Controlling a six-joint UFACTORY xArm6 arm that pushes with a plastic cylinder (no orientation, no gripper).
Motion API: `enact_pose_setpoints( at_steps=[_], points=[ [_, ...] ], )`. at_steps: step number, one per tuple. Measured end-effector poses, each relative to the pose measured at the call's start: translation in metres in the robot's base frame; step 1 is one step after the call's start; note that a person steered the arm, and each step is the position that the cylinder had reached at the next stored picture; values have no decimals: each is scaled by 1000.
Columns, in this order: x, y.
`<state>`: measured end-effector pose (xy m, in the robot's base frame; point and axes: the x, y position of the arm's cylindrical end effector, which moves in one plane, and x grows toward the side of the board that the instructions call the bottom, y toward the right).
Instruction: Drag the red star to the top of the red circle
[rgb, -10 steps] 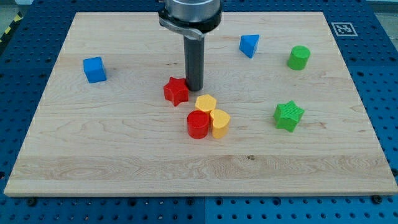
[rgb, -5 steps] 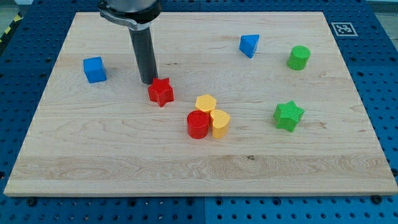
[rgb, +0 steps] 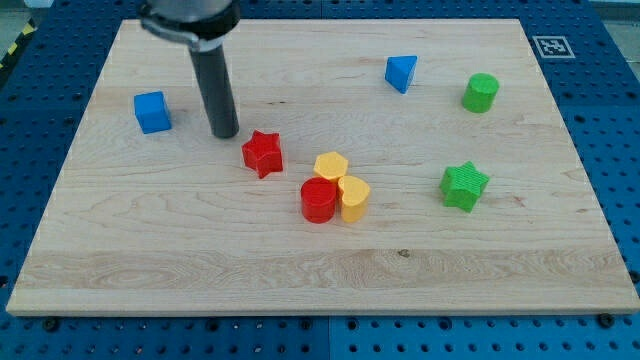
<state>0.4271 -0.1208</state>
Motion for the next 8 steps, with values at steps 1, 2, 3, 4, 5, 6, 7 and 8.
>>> enact_pose_setpoints(
  at_steps=[1,2,3,4,5,6,7,8],
  points=[
    [37,33],
    [38,61],
    [35,40],
    [0,30],
    [-10,52],
    [4,84],
    [18,90],
    [32,90]
  ],
)
